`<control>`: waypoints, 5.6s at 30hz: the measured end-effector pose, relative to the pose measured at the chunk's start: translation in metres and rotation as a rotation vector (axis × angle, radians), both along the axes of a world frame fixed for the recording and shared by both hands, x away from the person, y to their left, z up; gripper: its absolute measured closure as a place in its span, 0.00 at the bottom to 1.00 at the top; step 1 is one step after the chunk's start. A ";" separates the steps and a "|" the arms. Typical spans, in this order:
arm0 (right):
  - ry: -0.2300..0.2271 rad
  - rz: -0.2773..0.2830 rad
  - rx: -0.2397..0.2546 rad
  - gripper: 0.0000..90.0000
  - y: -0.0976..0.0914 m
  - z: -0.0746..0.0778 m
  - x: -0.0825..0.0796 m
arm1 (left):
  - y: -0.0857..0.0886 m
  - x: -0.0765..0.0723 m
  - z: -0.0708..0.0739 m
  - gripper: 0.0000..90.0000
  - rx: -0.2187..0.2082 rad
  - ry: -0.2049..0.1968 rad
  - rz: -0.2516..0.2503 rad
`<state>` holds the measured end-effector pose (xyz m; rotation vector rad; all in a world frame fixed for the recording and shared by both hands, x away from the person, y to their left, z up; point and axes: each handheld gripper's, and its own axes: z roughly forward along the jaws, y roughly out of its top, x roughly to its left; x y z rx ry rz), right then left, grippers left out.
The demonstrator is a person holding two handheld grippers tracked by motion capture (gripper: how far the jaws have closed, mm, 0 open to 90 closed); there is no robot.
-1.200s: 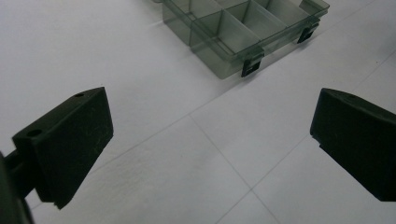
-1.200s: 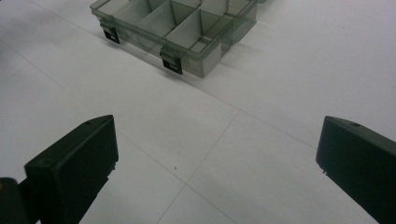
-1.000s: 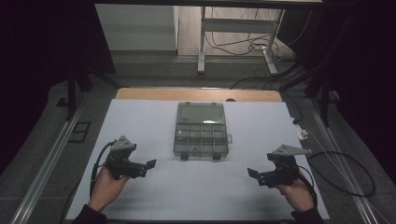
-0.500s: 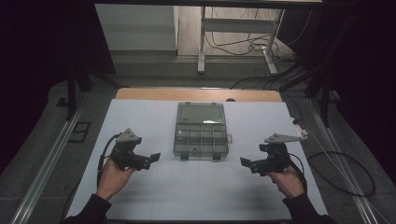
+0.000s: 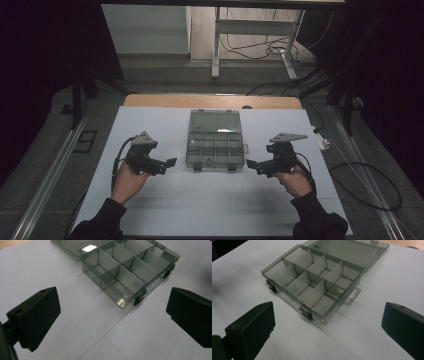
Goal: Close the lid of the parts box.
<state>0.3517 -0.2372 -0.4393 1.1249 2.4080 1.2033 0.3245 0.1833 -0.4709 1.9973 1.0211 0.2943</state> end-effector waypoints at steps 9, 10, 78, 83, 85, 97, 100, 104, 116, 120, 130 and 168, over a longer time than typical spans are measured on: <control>0.019 0.012 -0.007 0.00 0.011 -0.004 0.018 | -0.005 0.014 -0.004 0.00 0.006 0.001 -0.012; 0.020 0.011 -0.006 0.00 0.011 -0.004 0.020 | -0.005 0.015 -0.004 0.00 0.000 0.002 -0.010; 0.139 -0.113 -0.088 0.00 0.058 -0.023 0.153 | -0.050 0.096 -0.028 0.00 -0.016 0.037 -0.060; 0.146 -0.127 -0.111 0.00 0.064 -0.025 0.160 | -0.050 0.100 -0.030 0.00 -0.031 0.029 -0.070; 0.148 -0.132 -0.135 0.00 0.066 -0.027 0.163 | -0.050 0.100 -0.031 0.00 -0.031 0.028 -0.070; 0.158 -0.162 -0.195 0.00 0.069 -0.043 0.179 | -0.056 0.112 -0.035 0.00 -0.012 0.044 -0.089; 0.165 -0.174 -0.196 0.00 0.068 -0.044 0.182 | -0.057 0.112 -0.037 0.00 -0.015 0.040 -0.090; 0.169 -0.177 -0.211 0.03 0.069 -0.045 0.186 | -0.057 0.111 -0.038 0.00 -0.005 0.038 -0.093; 0.166 -0.174 -0.277 0.38 0.074 -0.048 0.190 | -0.053 0.108 -0.039 0.00 -0.004 0.043 -0.097; 0.178 -0.191 -0.289 0.54 0.074 -0.049 0.192 | -0.051 0.108 -0.039 0.00 -0.008 0.044 -0.097; 0.210 -0.254 -0.295 0.82 0.074 -0.050 0.194 | -0.048 0.107 -0.038 0.00 -0.002 0.042 -0.097; 0.314 -0.508 -0.180 0.99 0.084 -0.037 0.193 | -0.024 0.124 -0.025 0.09 0.026 0.078 0.009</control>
